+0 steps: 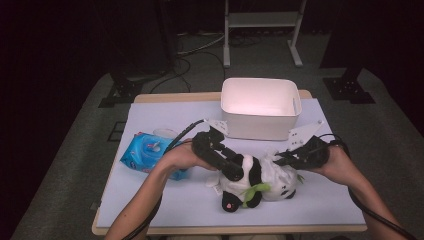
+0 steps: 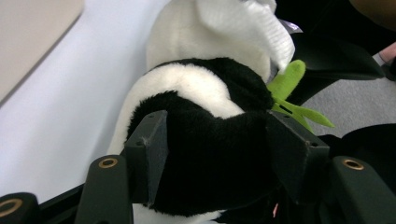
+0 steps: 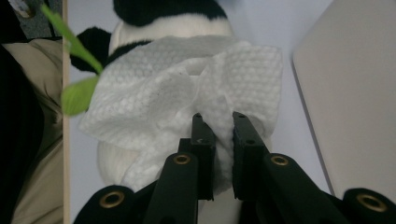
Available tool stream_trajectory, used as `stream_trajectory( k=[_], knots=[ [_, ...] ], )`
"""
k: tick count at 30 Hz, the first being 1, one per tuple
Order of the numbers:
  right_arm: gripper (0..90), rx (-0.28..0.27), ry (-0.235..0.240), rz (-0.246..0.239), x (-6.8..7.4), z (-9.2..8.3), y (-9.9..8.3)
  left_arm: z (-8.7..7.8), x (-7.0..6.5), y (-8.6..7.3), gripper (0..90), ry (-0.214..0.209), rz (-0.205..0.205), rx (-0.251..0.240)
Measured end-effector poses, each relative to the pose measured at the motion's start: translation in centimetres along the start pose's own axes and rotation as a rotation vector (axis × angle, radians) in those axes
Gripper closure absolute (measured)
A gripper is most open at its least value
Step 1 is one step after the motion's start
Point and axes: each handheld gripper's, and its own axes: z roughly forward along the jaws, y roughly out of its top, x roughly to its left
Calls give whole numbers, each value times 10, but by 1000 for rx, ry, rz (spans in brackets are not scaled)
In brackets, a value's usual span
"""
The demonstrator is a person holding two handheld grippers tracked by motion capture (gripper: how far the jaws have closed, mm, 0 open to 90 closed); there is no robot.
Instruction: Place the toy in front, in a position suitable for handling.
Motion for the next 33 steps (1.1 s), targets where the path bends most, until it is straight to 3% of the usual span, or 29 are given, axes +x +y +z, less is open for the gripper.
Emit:
stream_trajectory(
  k=[8,12,15,20,23,29,33],
  knots=[
    [807,13,36,-52,3,21,29,3,-11,2,405,3,51,21],
    [807,23,52,-75,6,37,41,3,-13,0,407,4,52,21],
    [806,-4,67,-72,6,40,47,4,-14,-2,411,-6,56,9],
    [806,-4,74,-94,8,44,57,4,-15,-4,416,-4,56,8],
    [806,2,80,-96,7,41,54,4,-16,-5,417,-6,54,-4],
    [806,37,47,-71,4,29,35,5,-19,-7,423,-9,64,-12],
    [807,-2,38,-24,3,16,17,7,-21,-5,424,-20,72,-14]
  ],
)
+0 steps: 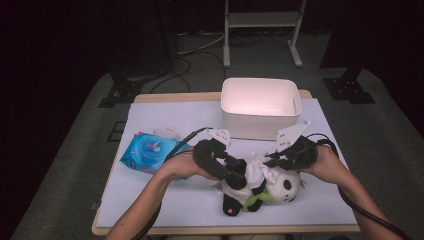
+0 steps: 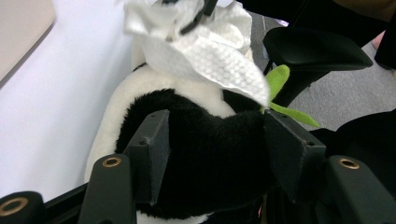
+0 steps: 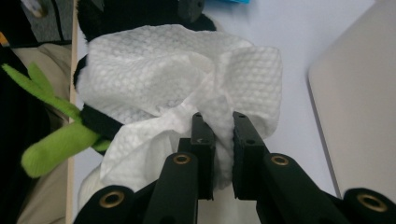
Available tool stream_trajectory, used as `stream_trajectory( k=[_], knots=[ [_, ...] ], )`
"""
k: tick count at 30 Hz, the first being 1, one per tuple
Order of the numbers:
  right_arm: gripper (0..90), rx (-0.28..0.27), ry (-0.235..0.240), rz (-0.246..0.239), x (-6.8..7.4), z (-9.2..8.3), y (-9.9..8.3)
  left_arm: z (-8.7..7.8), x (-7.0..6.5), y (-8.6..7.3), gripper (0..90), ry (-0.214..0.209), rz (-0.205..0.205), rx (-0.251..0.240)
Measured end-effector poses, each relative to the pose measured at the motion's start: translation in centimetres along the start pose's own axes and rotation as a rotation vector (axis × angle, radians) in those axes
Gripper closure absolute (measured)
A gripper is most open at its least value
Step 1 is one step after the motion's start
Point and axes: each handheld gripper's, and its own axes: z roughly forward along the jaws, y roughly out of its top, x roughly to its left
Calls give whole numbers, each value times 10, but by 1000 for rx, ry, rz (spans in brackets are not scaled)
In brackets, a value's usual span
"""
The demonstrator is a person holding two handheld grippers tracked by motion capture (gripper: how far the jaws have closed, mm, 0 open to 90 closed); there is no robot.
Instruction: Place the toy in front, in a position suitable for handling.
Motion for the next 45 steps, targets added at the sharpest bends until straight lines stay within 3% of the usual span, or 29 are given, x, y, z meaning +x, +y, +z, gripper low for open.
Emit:
stream_trajectory(
  k=[12,24,27,36,41,43,45],
  knots=[
    [806,-74,-48,74,4,-29,-37,-1,-2,3,425,7,10,29],
    [805,-44,-75,160,6,-45,-80,0,-3,6,424,13,10,52],
    [805,-52,-68,151,5,-43,-77,0,-3,8,423,13,9,64],
    [805,-32,-23,66,3,-26,-45,-4,-5,12,411,15,10,100],
    [807,-37,-23,59,9,-25,-44,-8,-7,23,398,9,28,117],
    [806,-39,-28,53,10,-25,-44,-9,-8,29,383,29,51,135],
    [806,-38,-33,50,12,-26,-45,-10,-9,38,385,33,60,123]
  ],
)
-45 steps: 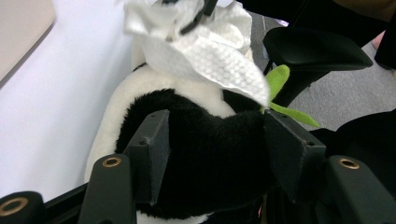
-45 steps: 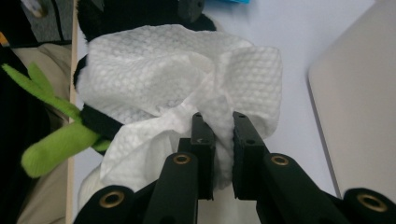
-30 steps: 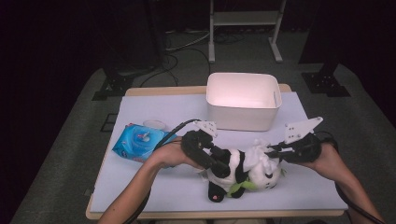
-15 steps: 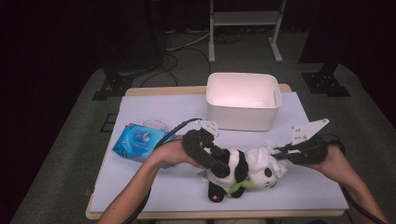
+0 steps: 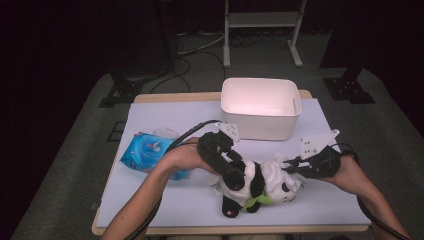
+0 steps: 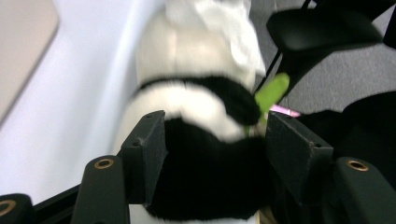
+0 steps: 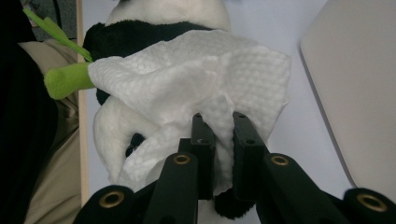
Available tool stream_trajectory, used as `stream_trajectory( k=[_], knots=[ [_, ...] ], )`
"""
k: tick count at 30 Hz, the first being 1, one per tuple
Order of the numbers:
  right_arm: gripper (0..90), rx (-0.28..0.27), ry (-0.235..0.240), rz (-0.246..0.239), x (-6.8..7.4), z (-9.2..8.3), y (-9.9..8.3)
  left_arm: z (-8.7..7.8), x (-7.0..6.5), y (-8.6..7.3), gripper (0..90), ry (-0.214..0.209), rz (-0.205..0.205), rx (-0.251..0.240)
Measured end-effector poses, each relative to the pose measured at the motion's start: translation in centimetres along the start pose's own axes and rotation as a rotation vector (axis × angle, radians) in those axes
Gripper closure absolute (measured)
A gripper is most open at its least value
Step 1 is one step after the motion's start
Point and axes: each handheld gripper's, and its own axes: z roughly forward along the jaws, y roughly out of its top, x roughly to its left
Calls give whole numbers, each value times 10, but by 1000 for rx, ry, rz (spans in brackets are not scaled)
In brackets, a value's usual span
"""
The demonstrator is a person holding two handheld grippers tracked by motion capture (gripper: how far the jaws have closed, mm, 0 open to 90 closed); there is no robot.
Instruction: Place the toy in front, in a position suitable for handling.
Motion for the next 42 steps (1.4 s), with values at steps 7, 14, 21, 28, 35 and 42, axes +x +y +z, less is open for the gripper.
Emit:
stream_trajectory(
  k=[7,14,21,28,35,42],
  knots=[
    [806,-6,4,-14,4,-2,-1,15,8,14,384,3,19,83],
    [807,-17,4,-14,4,-2,-3,36,17,9,355,27,-2,153],
    [807,-8,13,-20,4,0,-1,48,22,8,285,7,-12,176],
    [806,-2,21,-4,1,2,-3,61,28,7,258,-24,-22,163],
    [802,-41,3,53,-9,-1,-12,53,29,10,440,19,-1,133],
    [801,-43,-10,70,-20,-4,-12,47,33,22,475,54,45,171]
  ],
)
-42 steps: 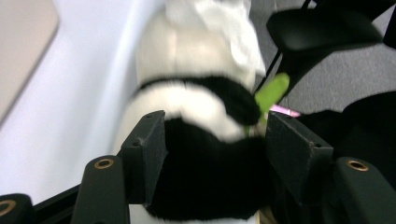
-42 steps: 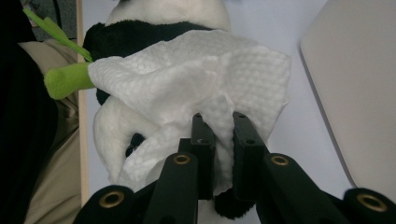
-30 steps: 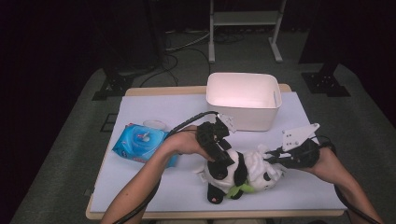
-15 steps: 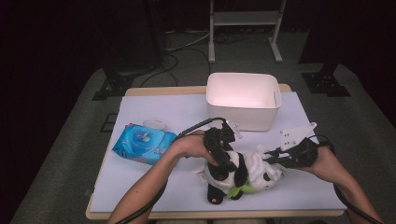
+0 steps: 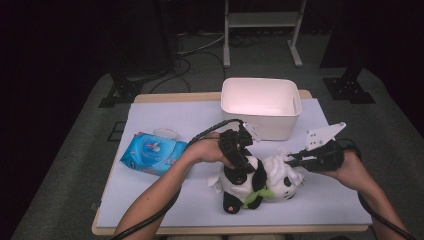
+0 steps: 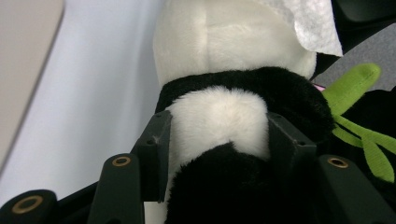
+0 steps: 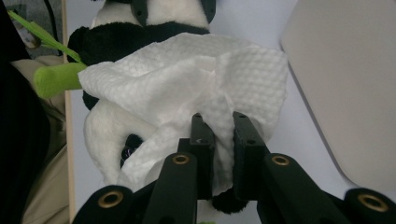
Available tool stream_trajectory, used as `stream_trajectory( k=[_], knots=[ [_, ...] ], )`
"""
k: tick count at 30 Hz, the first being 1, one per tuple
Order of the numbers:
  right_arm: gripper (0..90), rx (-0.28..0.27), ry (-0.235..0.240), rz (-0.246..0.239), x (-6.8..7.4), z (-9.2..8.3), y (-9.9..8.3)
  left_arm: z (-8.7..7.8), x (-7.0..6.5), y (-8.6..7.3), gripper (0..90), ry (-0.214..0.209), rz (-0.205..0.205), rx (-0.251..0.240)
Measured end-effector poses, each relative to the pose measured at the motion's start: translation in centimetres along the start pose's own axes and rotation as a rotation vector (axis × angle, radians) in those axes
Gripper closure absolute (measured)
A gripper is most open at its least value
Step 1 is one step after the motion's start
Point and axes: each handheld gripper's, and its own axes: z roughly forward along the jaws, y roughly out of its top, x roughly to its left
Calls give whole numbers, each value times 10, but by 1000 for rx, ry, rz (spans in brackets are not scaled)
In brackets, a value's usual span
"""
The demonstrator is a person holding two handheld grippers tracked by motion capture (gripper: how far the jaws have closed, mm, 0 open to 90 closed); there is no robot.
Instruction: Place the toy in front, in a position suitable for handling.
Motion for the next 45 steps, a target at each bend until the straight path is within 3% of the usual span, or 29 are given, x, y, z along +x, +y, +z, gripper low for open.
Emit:
stream_trajectory(
  k=[5,12,18,29,33,35,45],
  knots=[
    [800,-9,13,31,-19,3,4,-11,12,2,478,37,13,12],
    [800,8,28,22,-39,21,23,-20,30,-3,475,59,-8,56],
    [800,24,56,4,-43,30,34,-18,28,-12,471,55,-14,16],
    [797,72,77,-61,-35,36,57,-15,9,-13,449,70,25,-18],
    [799,88,80,-62,-32,38,56,-16,8,-16,419,65,7,-38],
    [802,89,80,-65,-28,39,53,-17,8,-16,361,50,-23,-57],
    [807,60,89,-51,-13,31,39,-35,2,-29,230,62,-89,-90]
  ],
)
